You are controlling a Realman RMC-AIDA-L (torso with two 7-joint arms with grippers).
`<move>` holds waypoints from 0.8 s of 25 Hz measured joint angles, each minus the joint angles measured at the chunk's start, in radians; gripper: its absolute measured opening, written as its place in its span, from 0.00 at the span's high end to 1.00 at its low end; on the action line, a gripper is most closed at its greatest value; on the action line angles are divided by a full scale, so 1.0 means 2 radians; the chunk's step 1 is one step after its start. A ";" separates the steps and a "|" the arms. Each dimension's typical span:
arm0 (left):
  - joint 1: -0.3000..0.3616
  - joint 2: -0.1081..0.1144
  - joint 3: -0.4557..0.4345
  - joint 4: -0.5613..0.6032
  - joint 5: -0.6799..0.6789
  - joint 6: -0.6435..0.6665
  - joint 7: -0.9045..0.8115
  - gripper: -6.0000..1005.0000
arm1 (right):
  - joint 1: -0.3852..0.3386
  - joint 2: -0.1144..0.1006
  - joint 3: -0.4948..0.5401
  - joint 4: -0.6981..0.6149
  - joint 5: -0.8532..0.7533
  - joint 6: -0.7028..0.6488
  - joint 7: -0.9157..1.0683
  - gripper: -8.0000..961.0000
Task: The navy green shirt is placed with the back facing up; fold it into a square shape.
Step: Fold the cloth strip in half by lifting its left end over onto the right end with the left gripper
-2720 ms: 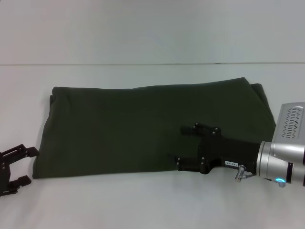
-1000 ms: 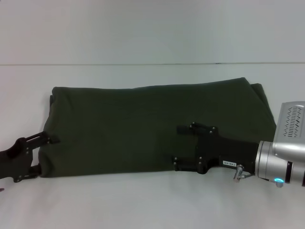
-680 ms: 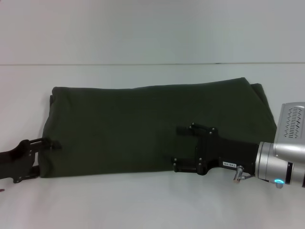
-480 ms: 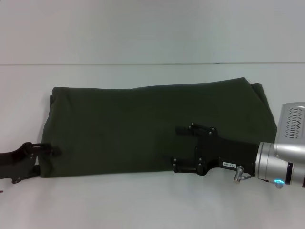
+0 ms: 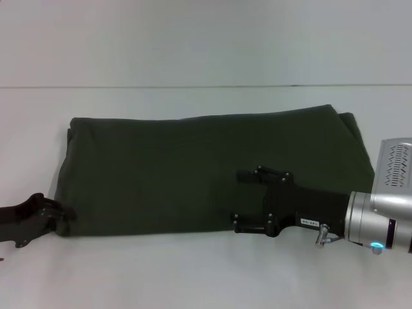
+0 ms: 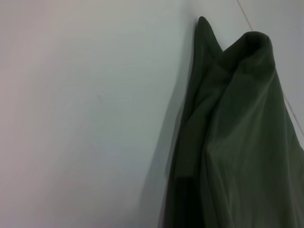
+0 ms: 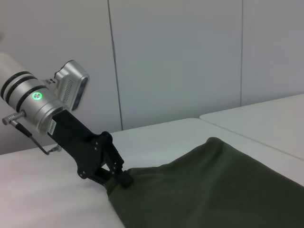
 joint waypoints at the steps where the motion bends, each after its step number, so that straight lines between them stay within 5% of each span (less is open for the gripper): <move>1: 0.000 0.000 0.000 0.000 0.000 0.000 0.000 0.74 | 0.000 0.000 0.000 0.000 0.000 0.000 0.000 0.05; 7: 0.001 0.000 0.000 0.000 0.000 0.000 0.001 0.98 | 0.000 0.000 0.000 0.000 0.000 0.000 0.000 0.05; 20: 0.005 0.013 -0.007 0.026 0.041 0.007 -0.002 0.98 | 0.000 0.001 0.002 0.000 0.010 0.000 0.000 0.05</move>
